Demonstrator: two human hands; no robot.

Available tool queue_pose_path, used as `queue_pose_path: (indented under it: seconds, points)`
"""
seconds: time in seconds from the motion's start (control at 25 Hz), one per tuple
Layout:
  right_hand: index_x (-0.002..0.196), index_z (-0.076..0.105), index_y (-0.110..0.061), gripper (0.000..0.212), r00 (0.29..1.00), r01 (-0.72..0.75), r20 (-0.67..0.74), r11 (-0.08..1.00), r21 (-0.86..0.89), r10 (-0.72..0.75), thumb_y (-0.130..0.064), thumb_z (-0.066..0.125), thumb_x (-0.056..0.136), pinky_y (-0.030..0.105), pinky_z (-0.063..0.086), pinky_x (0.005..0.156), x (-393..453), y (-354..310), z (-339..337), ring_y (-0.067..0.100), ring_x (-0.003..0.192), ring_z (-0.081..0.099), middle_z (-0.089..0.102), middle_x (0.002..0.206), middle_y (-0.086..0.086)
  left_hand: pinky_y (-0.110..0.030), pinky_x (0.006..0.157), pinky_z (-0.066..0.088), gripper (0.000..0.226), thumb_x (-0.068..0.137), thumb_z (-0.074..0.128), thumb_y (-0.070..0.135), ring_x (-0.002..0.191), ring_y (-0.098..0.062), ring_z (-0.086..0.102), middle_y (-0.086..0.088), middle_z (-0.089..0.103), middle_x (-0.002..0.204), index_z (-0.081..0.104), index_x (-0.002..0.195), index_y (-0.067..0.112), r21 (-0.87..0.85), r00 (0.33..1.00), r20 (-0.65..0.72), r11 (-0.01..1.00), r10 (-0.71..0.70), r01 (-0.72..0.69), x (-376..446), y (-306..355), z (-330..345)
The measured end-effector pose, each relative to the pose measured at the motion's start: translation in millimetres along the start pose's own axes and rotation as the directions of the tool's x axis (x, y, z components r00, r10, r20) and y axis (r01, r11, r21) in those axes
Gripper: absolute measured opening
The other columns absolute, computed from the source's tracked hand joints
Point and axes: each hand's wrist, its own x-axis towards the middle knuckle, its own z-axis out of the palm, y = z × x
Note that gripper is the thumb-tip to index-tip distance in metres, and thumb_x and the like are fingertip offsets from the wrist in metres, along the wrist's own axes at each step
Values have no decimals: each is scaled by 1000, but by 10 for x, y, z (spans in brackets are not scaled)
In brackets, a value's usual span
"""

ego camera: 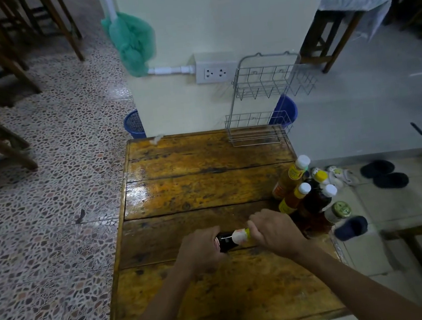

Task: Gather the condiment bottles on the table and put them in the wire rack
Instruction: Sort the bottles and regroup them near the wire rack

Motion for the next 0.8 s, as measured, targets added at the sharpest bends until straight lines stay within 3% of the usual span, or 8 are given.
queue_pose_path:
  seconds: [0.16,0.24,0.32,0.36,0.52,0.64,0.72,0.8]
  points:
    - [64,50,-24,44,980,-198,33,974,110,196,-40,30,99,34,39,44,-46,-85,91,8,47,40,46,55,-8,-32,62,47,38,78,71,50,81,-19,64,7,65,94,55,105,28,69,999,35,997,-25,22,-34,0,99]
    - [67,55,-21,39,955,-269,160,958,102,252,-40,41,98,29,38,45,-85,-100,119,10,46,43,48,55,-7,-30,61,44,41,79,70,51,85,-20,67,5,68,99,56,108,27,98,999,25,995,-29,26,-55,16,159]
    - [92,66,-10,22,909,-197,366,979,-47,200,-30,69,85,31,46,48,-148,-124,176,19,55,57,61,69,5,-30,61,39,42,79,70,51,87,-20,67,5,69,102,56,110,27,125,999,3,992,-33,32,-73,21,218]
    - [106,64,-5,31,877,-192,429,977,-97,215,-25,72,83,32,49,52,-163,-119,217,23,65,63,65,81,10,-29,61,38,42,79,69,52,88,-19,67,5,70,103,56,111,27,142,999,-5,989,-34,34,-84,22,249]
    - [129,46,-5,34,765,-313,588,950,-20,264,-16,54,98,32,46,60,-92,-99,253,27,90,64,61,110,13,-27,63,37,44,81,71,51,90,-19,68,4,71,107,57,114,25,201,998,-57,979,0,11,-120,29,316]
    - [139,42,-13,46,879,-256,410,966,-22,243,-42,31,106,30,47,63,-107,-130,200,20,83,61,65,107,8,-29,62,44,42,78,74,49,84,-19,66,5,68,101,56,107,24,127,997,-74,992,-4,13,-87,11,244]
    - [114,57,-24,71,955,-185,236,983,3,179,-65,1,97,28,41,55,-104,-129,116,13,73,56,62,92,-4,-32,62,48,41,76,76,49,79,-18,62,6,64,95,55,102,25,-6,1000,-17,1000,-5,5,-48,-14,189]
    - [89,54,-28,62,994,-76,78,996,-35,79,-68,7,98,29,40,48,-79,-113,-21,9,63,48,53,78,-9,-31,58,44,39,73,77,49,73,-15,59,9,60,87,55,97,28,-130,1000,21,991,15,-12,-29,-38,160]
